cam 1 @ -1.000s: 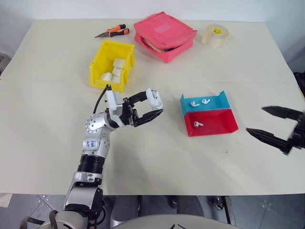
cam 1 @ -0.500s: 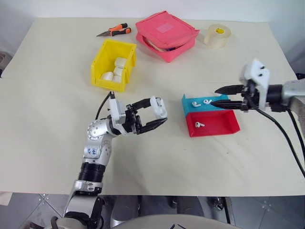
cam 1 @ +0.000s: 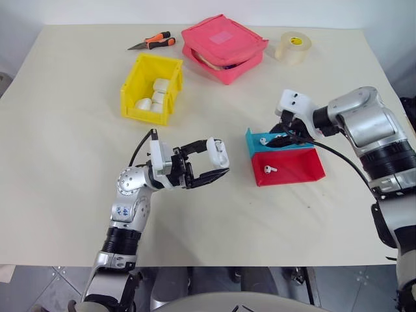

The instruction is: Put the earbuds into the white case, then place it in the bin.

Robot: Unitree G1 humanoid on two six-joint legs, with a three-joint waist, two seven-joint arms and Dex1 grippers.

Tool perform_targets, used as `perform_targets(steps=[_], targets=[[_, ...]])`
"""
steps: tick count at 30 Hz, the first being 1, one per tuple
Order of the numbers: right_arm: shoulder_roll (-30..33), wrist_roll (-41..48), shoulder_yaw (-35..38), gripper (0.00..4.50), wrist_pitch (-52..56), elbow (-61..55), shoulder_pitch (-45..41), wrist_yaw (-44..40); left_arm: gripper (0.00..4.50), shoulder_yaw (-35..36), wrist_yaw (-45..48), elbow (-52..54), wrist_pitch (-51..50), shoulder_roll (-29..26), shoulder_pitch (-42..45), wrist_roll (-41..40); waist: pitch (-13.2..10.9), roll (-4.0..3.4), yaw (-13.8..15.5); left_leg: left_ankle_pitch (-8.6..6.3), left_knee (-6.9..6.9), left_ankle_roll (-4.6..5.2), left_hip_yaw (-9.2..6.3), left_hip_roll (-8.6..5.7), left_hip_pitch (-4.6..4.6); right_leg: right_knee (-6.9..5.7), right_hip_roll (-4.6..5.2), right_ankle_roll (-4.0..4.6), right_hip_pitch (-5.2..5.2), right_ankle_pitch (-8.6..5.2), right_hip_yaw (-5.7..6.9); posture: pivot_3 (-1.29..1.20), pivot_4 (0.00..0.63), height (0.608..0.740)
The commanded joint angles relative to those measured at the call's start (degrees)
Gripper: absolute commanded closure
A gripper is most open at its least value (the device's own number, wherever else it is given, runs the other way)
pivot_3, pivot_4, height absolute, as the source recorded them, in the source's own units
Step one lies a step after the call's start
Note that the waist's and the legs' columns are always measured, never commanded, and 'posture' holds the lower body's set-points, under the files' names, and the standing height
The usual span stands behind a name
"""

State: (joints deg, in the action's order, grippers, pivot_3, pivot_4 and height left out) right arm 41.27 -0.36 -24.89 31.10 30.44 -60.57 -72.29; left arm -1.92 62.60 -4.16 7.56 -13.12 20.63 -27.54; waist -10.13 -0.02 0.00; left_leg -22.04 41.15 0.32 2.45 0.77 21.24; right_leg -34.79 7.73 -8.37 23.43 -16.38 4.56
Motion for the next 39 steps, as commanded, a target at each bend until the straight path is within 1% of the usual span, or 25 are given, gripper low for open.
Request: perform_targets(steps=[1, 9, 26, 29, 31, 32, 33, 36, 39], targets=[[-1.23, -2.39, 0.17, 2.27, -1.07, 2.89, -2.40, -0.17, 1.70, 1.19, -0.35, 2.05, -0.08, -0.77, 0.32, -1.29, 0.00, 0.00, -0.23, 0.00, 0.00, 0.00, 0.00, 0.00, 0.00, 0.01, 0.00, 0.00, 0.00, 0.00, 0.00, 0.00, 0.150, 0.740], [-3.98, -4.04, 0.94, 2.27, -2.11, 5.08, -2.97, -1.58, 1.70, 1.78, -1.08, 2.86, -0.38, -1.67, -0.03, -1.24, 0.00, -0.01, -0.34, 0.01, -0.02, -0.02, 0.00, 0.01, -0.01, -0.01, 0.00, 0.00, 0.01, 0.00, 0.01, 0.00, 0.150, 0.740], [-6.36, -6.37, 1.33, 2.27, -4.86, 8.70, -3.52, -2.08, 1.70, 1.33, -2.75, 4.09, 0.04, -1.19, -1.10, -0.73, 0.00, -0.01, -0.45, 0.01, -0.02, -0.02, 0.00, 0.01, -0.02, -0.01, 0.00, 0.00, 0.01, 0.00, 0.01, 0.00, 0.150, 0.740], [-6.67, -6.62, 1.33, 2.87, -5.42, 9.29, -3.77, -2.02, 1.70, 1.24, -2.99, 4.04, 0.15, -1.07, -1.09, -0.66, 0.00, -0.01, -0.48, 0.01, -0.02, -0.02, 0.00, 0.01, -0.02, -0.01, 0.00, 0.00, 0.01, 0.00, 0.01, 0.00, 0.150, 0.740], [-6.89, -6.86, 1.50, 3.49, -5.86, 9.77, -3.99, -1.96, 1.70, 1.20, -3.07, 3.90, 0.21, -1.02, -1.02, -0.61, 0.00, -0.01, -0.49, 0.01, -0.02, -0.02, 0.00, 0.01, -0.02, -0.01, 0.00, 0.00, 0.01, 0.00, 0.01, 0.00, 0.150, 0.740], [-6.87, -6.95, 1.54, 3.87, -6.16, 9.79, -4.02, -2.12, 1.70, 1.18, -3.10, 3.79, 0.23, -0.99, -0.94, -0.60, 0.00, -0.01, -0.49, 0.01, -0.02, -0.02, 0.00, 0.01, -0.02, -0.01, 0.00, 0.00, 0.01, 0.00, 0.01, 0.00, 0.150, 0.740], [-6.76, -6.86, 1.66, 4.02, -6.77, 9.54, -3.92, -2.43, 1.70, 1.14, -3.13, 3.61, 0.28, -0.94, -0.82, -0.55, 0.00, -0.01, -0.49, 0.01, -0.02, -0.02, 0.00, 0.01, -0.02, -0.01, 0.00, 0.00, 0.01, 0.00, 0.01, 0.00, 0.150, 0.740], [-6.49, -5.80, 3.37, 4.01, -7.04, 7.70, -3.74, -2.01, 1.70, 1.03, -2.92, 3.13, 0.29, -0.92, -0.52, -0.53, 0.00, -0.02, -0.48, 0.01, -0.02, -0.02, 0.00, 0.01, -0.02, -0.01, 0.00, 0.00, 0.01, 0.00, 0.01, 0.00, 0.150, 0.740], [-5.93, -3.19, 6.72, 4.01, -5.69, 4.02, -3.13, -1.80, 1.70, 0.75, -2.45, 2.27, 0.13, -0.88, 0.11, -0.52, -0.01, -0.02, -0.47, 0.01, -0.02, -0.02, 0.00, 0.01, -0.01, -0.01, 0.00, 0.00, 0.02, 0.00, 0.01, 0.00, 0.150, 0.740]])
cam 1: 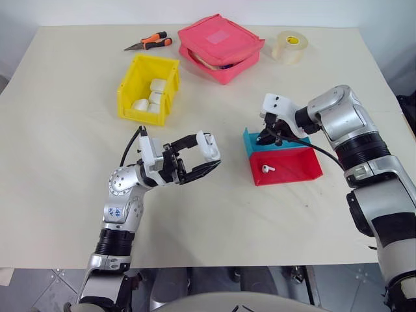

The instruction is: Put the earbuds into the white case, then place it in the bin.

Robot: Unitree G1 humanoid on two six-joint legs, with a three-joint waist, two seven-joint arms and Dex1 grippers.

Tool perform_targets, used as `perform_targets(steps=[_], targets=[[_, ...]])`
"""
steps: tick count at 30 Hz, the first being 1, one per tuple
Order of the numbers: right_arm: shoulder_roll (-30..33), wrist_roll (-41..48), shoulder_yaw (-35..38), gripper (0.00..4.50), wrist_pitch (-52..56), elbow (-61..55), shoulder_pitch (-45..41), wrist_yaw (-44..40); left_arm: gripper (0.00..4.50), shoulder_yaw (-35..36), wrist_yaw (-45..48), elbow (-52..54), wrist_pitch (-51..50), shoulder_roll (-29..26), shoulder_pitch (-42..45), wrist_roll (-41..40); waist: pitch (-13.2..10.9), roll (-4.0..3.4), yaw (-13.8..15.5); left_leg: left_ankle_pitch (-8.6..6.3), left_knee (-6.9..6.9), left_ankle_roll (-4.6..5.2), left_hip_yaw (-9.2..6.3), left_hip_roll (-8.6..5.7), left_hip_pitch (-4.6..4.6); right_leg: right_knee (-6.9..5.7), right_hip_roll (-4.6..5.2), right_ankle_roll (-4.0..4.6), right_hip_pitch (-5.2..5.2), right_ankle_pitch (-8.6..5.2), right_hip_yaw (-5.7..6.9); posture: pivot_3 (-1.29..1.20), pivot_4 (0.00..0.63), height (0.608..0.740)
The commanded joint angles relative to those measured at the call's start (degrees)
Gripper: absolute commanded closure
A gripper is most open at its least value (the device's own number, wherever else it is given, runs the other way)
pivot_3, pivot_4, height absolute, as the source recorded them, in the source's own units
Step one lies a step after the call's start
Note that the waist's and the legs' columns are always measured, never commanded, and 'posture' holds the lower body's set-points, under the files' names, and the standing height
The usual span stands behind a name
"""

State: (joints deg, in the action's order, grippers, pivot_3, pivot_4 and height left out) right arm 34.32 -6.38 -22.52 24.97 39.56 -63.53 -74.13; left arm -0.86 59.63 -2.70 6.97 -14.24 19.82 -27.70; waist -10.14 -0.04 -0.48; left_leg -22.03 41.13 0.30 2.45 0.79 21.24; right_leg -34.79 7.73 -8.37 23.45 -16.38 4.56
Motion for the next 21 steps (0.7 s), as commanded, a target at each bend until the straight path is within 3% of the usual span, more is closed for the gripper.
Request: perform_targets(steps=[1, 6, 11, 16, 21], targets=[[1.46, 4.44, 6.14, 4.01, 1.55, -7.65, 0.65, -0.19, 1.70, -0.41, 0.80, 0.38, 0.67, 0.22, 1.22, -0.39, 0.00, 0.00, 0.01, 0.00, 0.00, 0.00, 0.00, 0.00, 0.00, 0.00, 0.00, 0.00, 0.00, 0.00, 0.00, 0.00, 0.150, 0.740], [3.57, 13.60, 15.86, 4.01, 7.64, -24.15, 8.52, 0.27, 1.70, -0.73, 2.83, -2.45, -0.52, 0.20, 2.68, -1.04, 0.00, 0.00, 0.52, 0.00, 0.03, 0.00, -0.04, -0.01, 0.03, 0.01, 0.01, 0.00, -0.02, 0.00, 0.03, 0.00, 0.150, 0.740], [3.24, 29.08, 29.01, 4.01, 16.79, -48.22, 21.58, 3.37, 1.70, -1.04, 5.68, -5.50, -1.08, 1.48, 5.17, -1.84, 0.00, 0.00, 0.67, 0.00, 0.02, 0.00, -0.04, -0.04, 0.07, 0.03, 0.03, 0.00, 0.00, 0.00, 0.06, 0.00, 0.150, 0.740], [-1.14, 44.94, 38.58, 4.01, 25.34, -66.47, 32.99, 11.94, 1.70, -2.32, 9.63, -8.20, -1.45, 3.37, 7.77, -2.21, 0.00, 0.01, 0.64, 0.00, 0.03, -0.01, -0.07, -0.01, 0.01, -0.04, -0.01, 0.00, -0.04, 0.00, 0.05, 0.00, 0.150, 0.740], [-6.81, 59.23, 43.02, 4.01, 31.17, -75.93, 40.81, 24.48, 1.70, -3.64, 12.70, -8.32, -2.67, 4.73, 8.63, -2.92, 0.00, 0.01, 0.61, 0.00, 0.01, -0.01, -0.03, -0.02, -0.02, -0.06, -0.01, 0.00, -0.03, 0.00, 0.01, 0.00, 0.150, 0.740]])
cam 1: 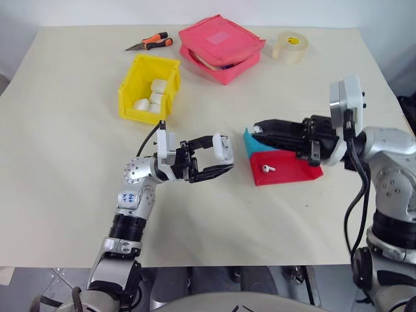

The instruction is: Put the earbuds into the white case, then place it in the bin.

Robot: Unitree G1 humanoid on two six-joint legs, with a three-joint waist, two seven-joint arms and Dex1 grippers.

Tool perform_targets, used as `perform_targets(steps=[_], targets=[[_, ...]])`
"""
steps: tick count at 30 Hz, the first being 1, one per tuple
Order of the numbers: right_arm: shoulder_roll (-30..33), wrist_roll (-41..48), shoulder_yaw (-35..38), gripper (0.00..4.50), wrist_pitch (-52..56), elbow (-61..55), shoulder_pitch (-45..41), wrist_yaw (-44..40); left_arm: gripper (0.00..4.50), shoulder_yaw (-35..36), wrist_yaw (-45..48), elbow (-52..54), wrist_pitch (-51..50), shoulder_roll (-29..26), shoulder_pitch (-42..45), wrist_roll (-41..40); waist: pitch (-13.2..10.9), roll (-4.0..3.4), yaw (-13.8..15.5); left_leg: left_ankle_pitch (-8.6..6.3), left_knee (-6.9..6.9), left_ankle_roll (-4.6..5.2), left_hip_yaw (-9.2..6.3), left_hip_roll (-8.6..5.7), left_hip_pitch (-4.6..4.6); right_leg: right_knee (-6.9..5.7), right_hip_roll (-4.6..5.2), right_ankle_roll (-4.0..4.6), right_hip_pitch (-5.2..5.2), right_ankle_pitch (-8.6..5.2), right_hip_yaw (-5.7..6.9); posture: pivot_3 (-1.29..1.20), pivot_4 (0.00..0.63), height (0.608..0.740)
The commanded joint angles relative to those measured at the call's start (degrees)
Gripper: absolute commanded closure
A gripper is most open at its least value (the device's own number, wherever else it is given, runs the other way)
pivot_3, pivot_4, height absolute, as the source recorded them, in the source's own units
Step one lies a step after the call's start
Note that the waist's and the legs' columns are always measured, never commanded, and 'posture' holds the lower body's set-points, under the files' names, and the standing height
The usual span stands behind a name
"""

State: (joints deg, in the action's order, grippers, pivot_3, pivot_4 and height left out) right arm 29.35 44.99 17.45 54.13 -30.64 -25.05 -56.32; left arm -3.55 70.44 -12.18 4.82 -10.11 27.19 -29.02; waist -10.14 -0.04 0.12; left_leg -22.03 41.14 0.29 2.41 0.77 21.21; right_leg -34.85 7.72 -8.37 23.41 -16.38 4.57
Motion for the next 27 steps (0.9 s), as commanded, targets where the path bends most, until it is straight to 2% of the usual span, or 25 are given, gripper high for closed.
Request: perform_targets(steps=[1, 8, 14, 27], targets=[[-3.05, 10.07, 3.35, 4.01, 2.15, -7.08, 4.11, 9.20, 1.70, -1.21, 2.41, 1.35, -0.98, 0.95, 1.41, -1.80, 0.00, 0.00, 0.00, 0.00, 0.00, 0.00, 0.00, 0.00, 0.00, 0.01, 0.00, 0.00, 0.00, 0.00, 0.00, 0.00, 0.150, 0.740], [-7.09, 16.82, -0.11, 4.01, -0.50, -12.85, 12.70, 20.26, 1.70, -2.07, 4.18, 3.12, -3.15, 2.09, 1.94, -2.72, 0.00, 0.00, 0.26, 0.00, -0.01, 0.01, 0.01, -0.04, -0.03, 0.01, 0.01, 0.00, -0.01, 0.00, -0.06, 0.00, 0.150, 0.740], [-7.77, 18.31, -3.78, 4.01, -3.95, -13.96, 16.28, 24.73, 1.70, -1.84, 4.13, 3.99, -4.06, 2.46, 2.55, -2.98, 0.00, 0.00, 0.21, 0.00, -0.03, 0.01, 0.02, -0.04, -0.03, 0.01, 0.00, 0.00, -0.01, 0.00, -0.08, 0.00, 0.150, 0.740], [-4.92, 13.75, -8.41, 4.01, -12.04, -11.55, 23.24, 24.57, 1.70, -0.81, 3.39, 6.06, -5.69, 2.91, 3.06, -4.01, 0.00, 0.00, 0.72, 0.00, -0.04, 0.02, 0.02, -0.04, -0.03, 0.04, 0.00, 0.01, -0.01, 0.00, -0.09, 0.00, 0.150, 0.740]])
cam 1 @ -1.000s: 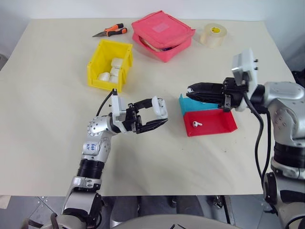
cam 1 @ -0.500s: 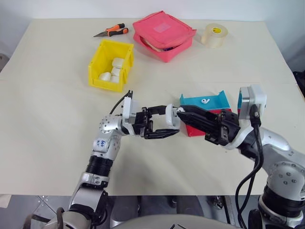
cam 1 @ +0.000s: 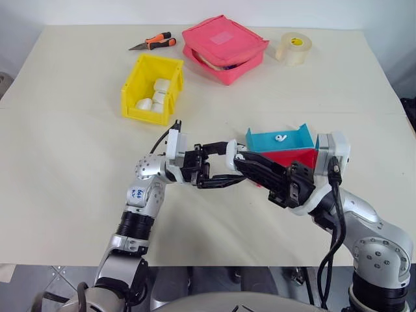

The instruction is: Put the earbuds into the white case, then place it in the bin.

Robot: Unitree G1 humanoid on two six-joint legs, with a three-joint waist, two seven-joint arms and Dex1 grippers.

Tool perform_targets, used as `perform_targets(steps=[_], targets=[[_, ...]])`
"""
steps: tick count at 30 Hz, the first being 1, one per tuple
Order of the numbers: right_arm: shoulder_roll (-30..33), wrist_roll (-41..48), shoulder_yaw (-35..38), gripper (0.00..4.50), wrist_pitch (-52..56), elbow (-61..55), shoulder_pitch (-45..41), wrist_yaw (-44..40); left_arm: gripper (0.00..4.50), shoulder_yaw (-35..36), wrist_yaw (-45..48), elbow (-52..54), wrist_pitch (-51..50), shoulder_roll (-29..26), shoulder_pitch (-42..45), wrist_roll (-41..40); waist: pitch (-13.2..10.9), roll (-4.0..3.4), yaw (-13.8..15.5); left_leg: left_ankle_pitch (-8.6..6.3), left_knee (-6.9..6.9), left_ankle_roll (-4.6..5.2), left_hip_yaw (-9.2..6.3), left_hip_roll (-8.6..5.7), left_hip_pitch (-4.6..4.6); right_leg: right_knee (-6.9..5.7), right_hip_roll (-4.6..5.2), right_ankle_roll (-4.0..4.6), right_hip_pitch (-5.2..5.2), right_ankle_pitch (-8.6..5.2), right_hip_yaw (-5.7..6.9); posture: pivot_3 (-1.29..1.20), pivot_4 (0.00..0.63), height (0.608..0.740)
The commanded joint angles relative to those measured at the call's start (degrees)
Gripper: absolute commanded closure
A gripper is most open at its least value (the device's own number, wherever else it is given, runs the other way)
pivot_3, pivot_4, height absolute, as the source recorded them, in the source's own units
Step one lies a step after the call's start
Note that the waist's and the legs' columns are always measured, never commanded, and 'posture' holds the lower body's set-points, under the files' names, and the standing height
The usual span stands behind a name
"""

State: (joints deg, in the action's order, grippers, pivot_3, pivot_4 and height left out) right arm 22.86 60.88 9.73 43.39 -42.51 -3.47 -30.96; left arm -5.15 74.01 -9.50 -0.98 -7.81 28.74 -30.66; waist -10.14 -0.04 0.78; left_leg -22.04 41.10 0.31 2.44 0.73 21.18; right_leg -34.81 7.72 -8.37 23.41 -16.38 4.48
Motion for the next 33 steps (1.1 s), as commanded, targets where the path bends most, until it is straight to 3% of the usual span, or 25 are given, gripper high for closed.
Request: perform_targets(steps=[1, 18, 33], targets=[[2.04, -2.66, -0.81, 4.01, -2.06, 0.63, 2.07, -1.19, 1.70, 0.89, -0.19, 3.36, 0.10, 0.60, 1.60, -2.43, 0.00, 0.00, 0.09, 0.00, 0.01, 0.00, 0.01, 0.00, 0.00, 0.00, 0.00, 0.00, 0.00, 0.00, -0.01, 0.00, 0.150, 0.740], [14.09, -5.49, 1.56, 4.01, -7.06, 4.28, 4.87, -7.23, 1.70, 1.98, -0.76, 3.67, 1.28, 0.26, 0.80, -2.14, 0.00, 0.00, 0.60, -0.01, 0.01, 0.03, 0.02, 0.00, 0.00, 0.02, 0.00, 0.00, -0.01, 0.00, -0.01, 0.00, 0.150, 0.740], [15.16, -6.33, -3.62, 4.01, -6.64, 5.55, 0.77, -7.86, 1.70, 0.48, 0.32, 2.46, 3.67, 1.60, 0.69, -1.17, 0.00, 0.00, 0.67, -0.01, 0.01, 0.03, 0.02, 0.00, 0.01, 0.04, 0.00, 0.01, -0.01, 0.01, -0.01, 0.00, 0.150, 0.740]])
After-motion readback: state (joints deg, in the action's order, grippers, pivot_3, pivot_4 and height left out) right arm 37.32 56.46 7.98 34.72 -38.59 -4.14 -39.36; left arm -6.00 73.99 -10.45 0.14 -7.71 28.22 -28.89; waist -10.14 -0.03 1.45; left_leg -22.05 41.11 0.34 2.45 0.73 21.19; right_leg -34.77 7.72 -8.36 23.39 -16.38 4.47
